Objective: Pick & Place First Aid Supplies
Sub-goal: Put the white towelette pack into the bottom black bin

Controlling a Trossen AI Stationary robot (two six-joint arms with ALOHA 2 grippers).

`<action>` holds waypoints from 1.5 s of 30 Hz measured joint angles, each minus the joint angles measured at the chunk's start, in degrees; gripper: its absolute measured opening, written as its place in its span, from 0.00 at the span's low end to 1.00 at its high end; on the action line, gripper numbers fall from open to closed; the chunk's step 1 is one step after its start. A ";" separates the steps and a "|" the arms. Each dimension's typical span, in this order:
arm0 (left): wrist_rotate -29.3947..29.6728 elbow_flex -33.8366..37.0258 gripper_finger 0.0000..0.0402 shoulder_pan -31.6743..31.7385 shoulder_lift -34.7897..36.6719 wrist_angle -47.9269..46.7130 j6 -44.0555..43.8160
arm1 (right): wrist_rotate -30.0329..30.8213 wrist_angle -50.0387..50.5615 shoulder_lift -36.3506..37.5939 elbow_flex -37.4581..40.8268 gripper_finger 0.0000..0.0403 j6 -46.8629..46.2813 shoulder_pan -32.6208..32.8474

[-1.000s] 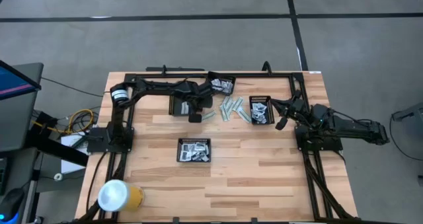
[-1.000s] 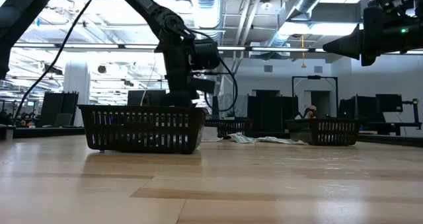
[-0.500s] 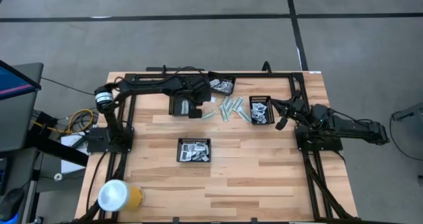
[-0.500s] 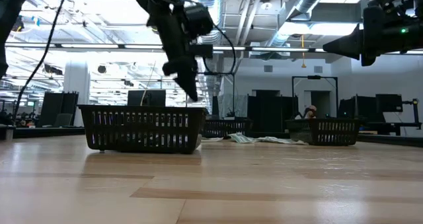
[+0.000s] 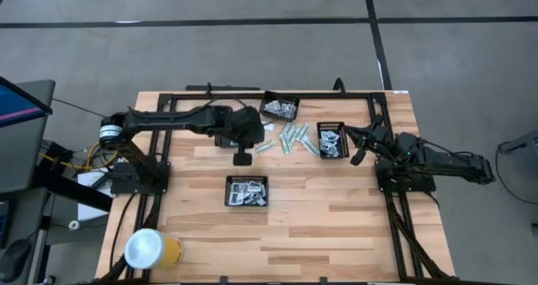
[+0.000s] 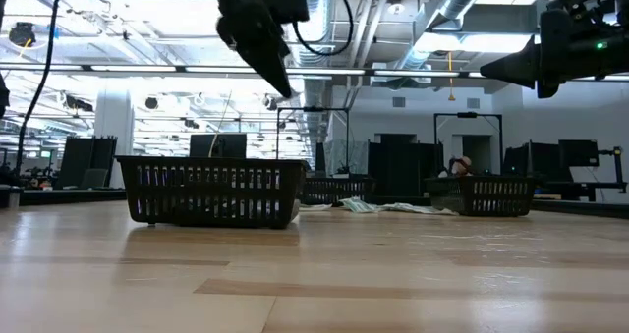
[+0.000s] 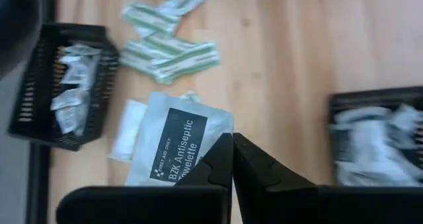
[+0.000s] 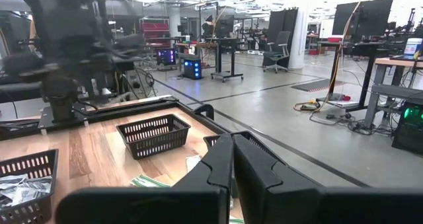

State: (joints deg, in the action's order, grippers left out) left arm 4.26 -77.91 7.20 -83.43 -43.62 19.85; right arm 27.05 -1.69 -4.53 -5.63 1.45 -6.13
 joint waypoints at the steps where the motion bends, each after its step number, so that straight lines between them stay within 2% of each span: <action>1: 0.02 0.00 0.01 -1.23 0.32 -0.75 -0.65 | 0.00 0.00 0.00 0.00 0.02 0.00 0.00; 9: 1.75 0.39 0.01 -11.05 0.69 -5.90 -6.02 | 0.00 0.00 0.01 0.00 0.02 0.01 0.00; 16: 1.64 5.46 0.01 -16.57 3.12 -5.47 -15.12 | 0.00 0.00 0.00 0.00 0.02 0.00 -0.02; 27: 1.74 12.95 0.01 -26.73 4.69 5.45 -34.62 | 0.00 0.00 0.00 0.00 0.02 0.00 -0.01; 34: 9.47 16.43 0.01 -28.67 4.67 8.64 -47.19 | 0.00 0.00 0.00 0.00 0.02 0.00 -0.01; 40: 9.85 19.64 0.02 -28.70 4.67 11.59 -52.05 | 0.00 0.00 0.01 0.00 0.02 0.00 -0.01; 45: 9.31 20.95 0.09 -29.14 4.67 13.63 -55.93 | 0.00 0.00 0.00 0.00 0.02 0.00 -0.02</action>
State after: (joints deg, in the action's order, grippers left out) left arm 13.57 -56.95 -21.95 -78.76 -29.99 -36.08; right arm 27.05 -1.69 -4.54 -5.63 1.45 -6.15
